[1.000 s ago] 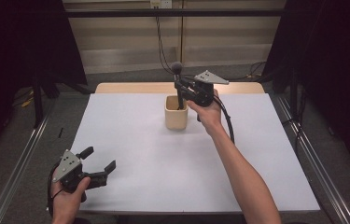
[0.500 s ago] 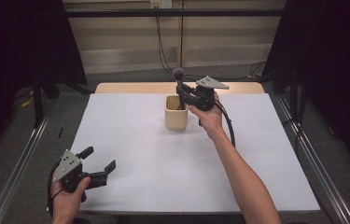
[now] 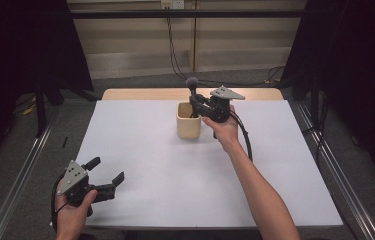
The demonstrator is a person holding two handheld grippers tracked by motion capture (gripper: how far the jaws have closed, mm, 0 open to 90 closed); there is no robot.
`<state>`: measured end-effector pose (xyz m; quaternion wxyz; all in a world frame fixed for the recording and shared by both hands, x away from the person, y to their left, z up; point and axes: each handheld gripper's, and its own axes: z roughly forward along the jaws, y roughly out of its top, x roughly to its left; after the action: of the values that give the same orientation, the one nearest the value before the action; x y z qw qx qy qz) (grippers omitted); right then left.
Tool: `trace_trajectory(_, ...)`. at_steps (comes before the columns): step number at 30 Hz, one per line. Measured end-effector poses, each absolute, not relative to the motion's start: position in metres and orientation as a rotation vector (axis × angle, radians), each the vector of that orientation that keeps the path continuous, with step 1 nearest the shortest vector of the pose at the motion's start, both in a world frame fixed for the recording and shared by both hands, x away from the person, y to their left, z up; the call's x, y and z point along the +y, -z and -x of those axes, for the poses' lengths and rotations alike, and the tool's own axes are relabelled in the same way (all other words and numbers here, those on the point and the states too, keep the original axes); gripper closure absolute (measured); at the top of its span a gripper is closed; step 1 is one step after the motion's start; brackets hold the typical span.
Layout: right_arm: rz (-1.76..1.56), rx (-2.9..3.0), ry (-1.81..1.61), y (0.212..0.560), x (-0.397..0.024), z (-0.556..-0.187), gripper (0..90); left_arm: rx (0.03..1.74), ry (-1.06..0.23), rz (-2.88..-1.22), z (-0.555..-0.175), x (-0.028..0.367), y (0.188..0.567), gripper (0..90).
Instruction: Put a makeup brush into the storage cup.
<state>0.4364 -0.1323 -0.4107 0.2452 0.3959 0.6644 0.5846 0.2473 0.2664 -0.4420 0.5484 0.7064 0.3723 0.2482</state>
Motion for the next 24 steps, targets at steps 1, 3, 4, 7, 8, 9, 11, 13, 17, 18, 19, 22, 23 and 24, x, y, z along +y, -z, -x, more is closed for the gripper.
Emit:
trace_trajectory(1,-1.084,1.812,-1.595,0.412,-0.133,-0.436,71.7,0.882,-0.594,-1.674,-0.247,0.267,0.442,3.1)
trace_trajectory(3,-1.090,1.816,-1.595,0.413,-0.133,-0.436,71.6,0.880,-0.597,-1.676,-0.248,0.268,0.442,3.0)
trace_trajectory(4,-1.087,1.819,-1.594,0.413,-0.133,-0.435,71.6,0.880,-0.597,-1.676,-0.248,0.268,0.442,3.0)
trace_trajectory(7,-1.086,1.824,-1.592,0.416,-0.133,-0.435,71.7,0.881,-0.595,-1.674,-0.248,0.267,0.442,3.0)
trace_trajectory(8,-1.089,1.826,-1.592,0.417,-0.133,-0.434,71.6,0.879,-0.597,-1.676,-0.248,0.267,0.442,3.0)
trace_trajectory(9,-1.092,1.830,-1.591,0.418,-0.133,-0.434,71.6,0.882,-0.592,-1.673,-0.248,0.267,0.442,3.0)
trace_trajectory(11,-1.099,1.830,-1.590,0.419,-0.134,-0.434,71.6,0.883,-0.590,-1.673,-0.248,0.266,0.442,3.0)
trace_trajectory(13,-1.094,1.835,-1.587,0.419,-0.135,-0.433,71.6,0.884,-0.589,-1.672,-0.248,0.266,0.442,3.0)
trace_trajectory(17,-1.104,1.832,-1.590,0.420,-0.137,-0.431,71.6,0.874,-0.592,-1.683,-0.248,0.266,0.442,3.0)
trace_trajectory(18,-1.108,1.835,-1.589,0.420,-0.137,-0.430,71.6,0.874,-0.591,-1.684,-0.248,0.266,0.442,3.0)
trace_trajectory(19,-1.111,1.838,-1.588,0.421,-0.137,-0.430,71.6,0.876,-0.592,-1.685,-0.248,0.265,0.442,3.0)
trace_trajectory(22,-1.112,1.846,-1.589,0.422,-0.137,-0.428,71.5,0.875,-0.592,-1.688,-0.248,0.265,0.442,3.0)
trace_trajectory(23,-1.114,1.848,-1.592,0.422,-0.137,-0.428,71.5,0.876,-0.591,-1.684,-0.248,0.265,0.442,3.0)
trace_trajectory(24,-1.113,1.855,-1.588,0.422,-0.136,-0.428,71.5,0.877,-0.592,-1.684,-0.248,0.266,0.442,3.0)
